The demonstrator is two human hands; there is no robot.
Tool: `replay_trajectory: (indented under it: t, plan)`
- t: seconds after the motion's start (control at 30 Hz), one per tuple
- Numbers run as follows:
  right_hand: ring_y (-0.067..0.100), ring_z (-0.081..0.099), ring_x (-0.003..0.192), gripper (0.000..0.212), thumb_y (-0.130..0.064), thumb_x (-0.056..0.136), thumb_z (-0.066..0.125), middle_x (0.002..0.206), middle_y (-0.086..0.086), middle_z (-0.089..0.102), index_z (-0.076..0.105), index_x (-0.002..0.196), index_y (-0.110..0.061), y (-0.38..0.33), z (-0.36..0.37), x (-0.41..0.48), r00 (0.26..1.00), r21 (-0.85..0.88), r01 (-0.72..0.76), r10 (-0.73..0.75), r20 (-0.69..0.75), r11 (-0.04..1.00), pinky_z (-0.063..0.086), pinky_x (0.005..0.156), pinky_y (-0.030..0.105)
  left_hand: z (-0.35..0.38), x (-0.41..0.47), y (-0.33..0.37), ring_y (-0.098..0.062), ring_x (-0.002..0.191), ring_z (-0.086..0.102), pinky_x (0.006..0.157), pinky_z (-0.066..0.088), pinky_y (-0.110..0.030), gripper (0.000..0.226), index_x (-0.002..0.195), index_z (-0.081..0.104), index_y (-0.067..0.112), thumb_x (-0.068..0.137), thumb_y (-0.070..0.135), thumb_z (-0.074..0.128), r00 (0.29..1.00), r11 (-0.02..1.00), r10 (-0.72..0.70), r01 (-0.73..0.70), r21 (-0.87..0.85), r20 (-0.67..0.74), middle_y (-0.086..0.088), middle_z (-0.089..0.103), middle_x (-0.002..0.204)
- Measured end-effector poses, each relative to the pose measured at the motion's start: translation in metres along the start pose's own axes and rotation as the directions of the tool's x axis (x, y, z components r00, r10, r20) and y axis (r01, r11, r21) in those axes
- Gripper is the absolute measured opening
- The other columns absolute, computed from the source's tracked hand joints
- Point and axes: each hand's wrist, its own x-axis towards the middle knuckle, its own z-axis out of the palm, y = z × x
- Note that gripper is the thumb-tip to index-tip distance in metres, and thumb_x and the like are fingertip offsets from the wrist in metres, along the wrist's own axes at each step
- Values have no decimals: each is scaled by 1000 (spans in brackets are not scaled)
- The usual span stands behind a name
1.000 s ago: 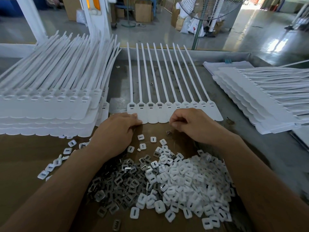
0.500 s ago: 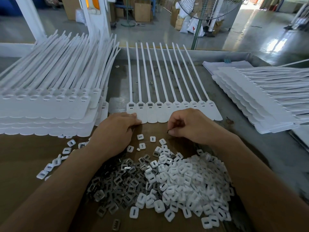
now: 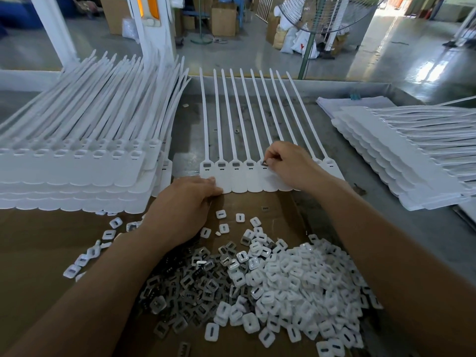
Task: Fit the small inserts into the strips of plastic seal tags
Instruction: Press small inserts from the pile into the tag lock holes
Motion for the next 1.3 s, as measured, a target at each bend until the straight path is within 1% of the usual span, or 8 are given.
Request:
replay_trajectory:
  t: [0.2, 0.27, 0.53, 0.7, 0.8, 0.97, 1.13, 1.3]
  plan:
    - [7, 44, 73, 15, -6, 94, 41, 89, -3, 50, 53, 87, -13, -2, 3, 11, 999, -109, 14, -9, 45, 994, 34, 67, 21, 0, 0, 1, -9, 128, 37, 100, 24, -20, 38, 124, 55, 27, 93, 12, 39, 1000, 1000, 0, 0, -4, 13, 7, 45, 138]
    - [8, 43, 71, 16, -5, 94, 39, 89, -2, 51, 52, 87, -12, -2, 0, 12, 997, -129, 6, 4, 77, 992, 33, 65, 21, -1, 0, 0, -10, 127, 37, 99, 23, -18, 38, 123, 56, 26, 93, 11, 40, 1000, 1000, 0, 0, -9, 2, 6, 46, 137]
    - [16, 45, 85, 15, -7, 95, 38, 102, 8, 55, 53, 90, -10, -9, -1, 13, 992, -271, 33, 2, 126, 962, 34, 73, 25, -1, -2, -1, -10, 126, 39, 100, 25, -20, 36, 123, 56, 26, 94, 13, 40, 1000, 1000, 3, -3, -4, 3, 6, 47, 137]
    - [11, 45, 75, 15, -7, 96, 39, 100, 6, 57, 53, 92, -8, -8, -6, 17, 990, -187, -30, 55, 133, 982, 34, 59, 22, -1, 0, 0, -10, 126, 40, 100, 26, -21, 35, 123, 56, 27, 94, 14, 40, 1000, 1000, 9, -9, 2, 0, 6, 47, 137]
    - [11, 45, 74, 14, -7, 96, 38, 97, 3, 53, 50, 90, -11, -8, -5, 18, 989, -189, -33, 60, 139, 981, 34, 65, 24, -1, 0, 0, -9, 126, 39, 100, 26, -21, 36, 123, 56, 28, 94, 14, 41, 1000, 1000, 9, -9, 6, 1, 6, 46, 137]
    - [23, 53, 97, 17, -6, 94, 40, 109, 12, 58, 57, 93, -5, -10, -4, 18, 991, -266, 10, 25, 129, 964, 38, 75, 27, -1, -1, 1, -10, 127, 38, 103, 24, -22, 36, 124, 55, 27, 93, 13, 41, 1000, 1000, 15, -15, 6, 11, 6, 45, 138]
    - [17, 51, 91, 10, -8, 91, 51, 107, 7, 60, 58, 99, -9, -4, 2, 20, 999, -175, -45, 47, 3, 983, 39, 77, 26, -1, -1, 0, -11, 127, 39, 103, 25, -23, 36, 123, 56, 27, 93, 14, 41, 1000, 1000, 13, -13, 7, 7, 5, 46, 137]
    - [15, 51, 91, 14, -10, 89, 56, 110, 6, 63, 65, 100, -9, -1, 4, 25, 998, -169, -55, 52, -23, 984, 38, 76, 25, 0, 0, 0, -11, 123, 43, 98, 28, -20, 35, 121, 58, 25, 92, 11, 42, 1000, 1000, 16, -16, 3, -9, 4, 50, 134]
